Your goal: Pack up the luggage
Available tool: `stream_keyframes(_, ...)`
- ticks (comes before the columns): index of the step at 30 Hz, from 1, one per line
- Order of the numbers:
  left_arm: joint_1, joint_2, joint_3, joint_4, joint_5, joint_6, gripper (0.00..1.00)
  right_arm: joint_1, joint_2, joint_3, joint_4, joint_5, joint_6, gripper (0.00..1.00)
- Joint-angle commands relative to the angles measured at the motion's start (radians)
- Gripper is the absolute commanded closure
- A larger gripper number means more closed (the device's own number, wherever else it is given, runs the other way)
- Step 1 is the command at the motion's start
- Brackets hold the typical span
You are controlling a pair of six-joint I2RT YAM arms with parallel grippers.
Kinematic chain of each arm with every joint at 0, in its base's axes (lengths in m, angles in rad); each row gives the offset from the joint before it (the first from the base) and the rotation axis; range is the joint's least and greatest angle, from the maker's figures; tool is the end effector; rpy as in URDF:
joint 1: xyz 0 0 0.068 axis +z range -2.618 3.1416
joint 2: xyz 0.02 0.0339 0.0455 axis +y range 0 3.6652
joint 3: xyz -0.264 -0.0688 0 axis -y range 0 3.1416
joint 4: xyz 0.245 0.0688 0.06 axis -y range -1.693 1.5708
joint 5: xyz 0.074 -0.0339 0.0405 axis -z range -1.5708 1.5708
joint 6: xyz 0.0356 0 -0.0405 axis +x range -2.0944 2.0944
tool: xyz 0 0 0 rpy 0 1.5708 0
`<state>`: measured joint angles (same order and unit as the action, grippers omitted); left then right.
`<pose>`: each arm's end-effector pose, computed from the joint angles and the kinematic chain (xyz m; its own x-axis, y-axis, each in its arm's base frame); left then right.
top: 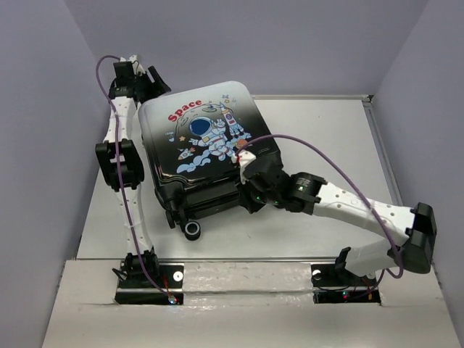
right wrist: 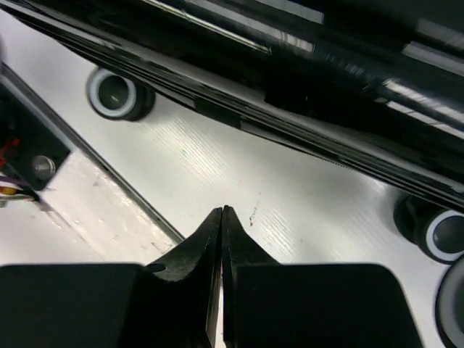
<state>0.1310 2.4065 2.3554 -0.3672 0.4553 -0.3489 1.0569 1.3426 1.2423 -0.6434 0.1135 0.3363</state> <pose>0.5577 0.0577 0.2949 -0.4745 -0.3722 -0.7977 0.1264 0.8680 -0.4802 0.1463 0.2510 0.3318 -0.5862 -0.3714 -0.7200 -0.6683 0.7241 0.1705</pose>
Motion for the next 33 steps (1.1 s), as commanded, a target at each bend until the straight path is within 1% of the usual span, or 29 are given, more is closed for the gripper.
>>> stream_keyframes(1, -0.063, -0.02, -0.129, 0.046, 0.164, 0.048, 0.2, 0.012, 0.007, -0.079, 0.152, 0.055, 0.036, 0.93)
stream_keyframes(3, -0.071, -0.058, -0.212, 0.079, 0.184, 0.004, 0.22, 0.012, 0.02, -0.144, 0.198, 0.135, 0.072, 0.93)
stream_keyframes(4, -0.077, -0.09, -0.328, 0.099, 0.189, -0.002, 0.23, 0.012, 0.035, -0.177, 0.27, 0.182, 0.09, 0.93)
stream_keyframes(5, -0.08, -0.115, -0.329, 0.106, 0.187, -0.001, 0.23, 0.012, 0.043, -0.187, 0.284, 0.201, 0.098, 0.93)
stream_keyframes(6, -0.085, -0.165, -0.414, 0.111, 0.159, 0.001, 0.23, 0.012, 0.049, -0.194, 0.297, 0.245, 0.107, 0.93)
stream_keyframes(7, -0.085, -0.165, -0.45, 0.113, 0.158, 0.008, 0.23, 0.012, 0.053, -0.205, 0.312, 0.245, 0.118, 0.93)
stream_keyframes(8, -0.085, -0.22, -0.493, 0.113, 0.114, 0.014, 0.23, 0.012, 0.053, -0.216, 0.329, 0.294, 0.133, 0.93)
stream_keyframes(9, -0.085, -0.249, -0.53, 0.117, 0.097, 0.016, 0.23, -0.007, 0.055, -0.228, 0.359, 0.305, 0.141, 0.93)
stream_keyframes(10, -0.085, -0.301, -0.606, 0.12, 0.067, 0.018, 0.23, -0.027, 0.055, -0.245, 0.37, 0.331, 0.156, 0.93)
stream_keyframes(12, -0.085, -0.355, -0.686, 0.137, 0.052, 0.005, 0.23, -0.044, 0.049, -0.274, 0.438, 0.365, 0.165, 0.93)
stream_keyframes(14, -0.085, -0.441, -0.824, 0.157, 0.022, -0.021, 0.24, -0.086, 0.036, -0.31, 0.478, 0.35, 0.167, 0.93)
stream_keyframes(15, -0.087, -0.469, -0.876, 0.198, 0.023, -0.031, 0.24, -0.1, 0.03, -0.314, 0.513, 0.35, 0.161, 0.93)
stream_keyframes(16, -0.088, -0.499, -0.969, 0.206, 0.02, -0.047, 0.24, -0.113, 0.024, -0.319, 0.534, 0.345, 0.15, 0.93)
stream_keyframes(18, -0.096, -0.592, -1.076, 0.252, -0.01, -0.068, 0.24, -0.194, 0.012, -0.317, 0.594, 0.264, 0.112, 0.93)
stream_keyframes(19, -0.096, -0.654, -1.173, 0.258, -0.041, -0.085, 0.25, -0.248, 0.004, -0.31, 0.62, 0.189, 0.068, 0.93)
stream_keyframes(20, -0.099, -0.694, -1.233, 0.278, -0.047, -0.1, 0.24, -0.279, 0.007, -0.299, 0.643, 0.142, 0.041, 0.93)
stream_keyframes(21, -0.102, -0.731, -1.289, 0.325, -0.05, -0.116, 0.25, -0.308, 0.015, -0.279, 0.686, 0.08, 0.023, 0.9)
stream_keyframes(22, -0.106, -0.803, -1.391, 0.341, -0.05, -0.154, 0.24, -0.327, 0.027, -0.25, 0.686, 0.008, 0.003, 0.89)
stream_keyframes(23, -0.113, -0.804, -1.442, 0.358, -0.047, -0.154, 0.24, -0.34, 0.045, -0.218, 0.683, 0.008, -0.015, 0.88)
stream_keyframes(24, -0.122, -0.884, -1.491, 0.413, -0.046, -0.195, 0.25, -0.369, 0.088, -0.145, 0.679, -0.077, -0.054, 0.86)
stream_keyframes(25, -0.126, -0.926, -1.587, 0.43, -0.047, -0.214, 0.25, -0.379, 0.114, -0.104, 0.674, -0.134, -0.069, 0.84)
stream_keyframes(26, -0.175, -1.008, -1.634, 0.447, -0.061, -0.246, 0.25, -0.379, 0.145, -0.06, 0.659, -0.205, -0.089, 0.84)
stream_keyframes(27, -0.197, -1.052, -1.677, 0.467, -0.078, -0.258, 0.25, -0.379, 0.176, 0.027, 0.619, -0.234, -0.098, 0.84)
stream_keyframes(28, -0.252, -1.096, -1.75, 0.467, -0.108, -0.268, 0.25, -0.405, 0.24, 0.069, 0.602, -0.276, -0.109, 0.83)
stream_keyframes(29, -0.283, -1.189, -1.783, 0.465, -0.125, -0.294, 0.25, -0.419, 0.271, 0.109, 0.588, -0.352, -0.106, 0.83)
stream_keyframes(30, -0.312, -1.237, -1.838, 0.461, -0.145, -0.311, 0.25, -0.451, 0.326, 0.17, 0.578, -0.385, -0.096, 0.83)
stream_keyframes(31, -0.345, -1.289, -1.857, 0.452, -0.176, -0.326, 0.25, -0.469, 0.351, 0.198, 0.57, -0.417, -0.086, 0.82)
stream_keyframes(32, -0.372, -1.39, -1.874, 0.436, -0.191, -0.344, 0.25, -0.488, 0.372, 0.224, 0.558, -0.47, -0.077, 0.8)
stream_keyframes(33, -0.419, -1.441, -1.903, 0.401, -0.211, -0.382, 0.25, -0.515, 0.398, 0.27, 0.521, -0.475, -0.06, 0.75)
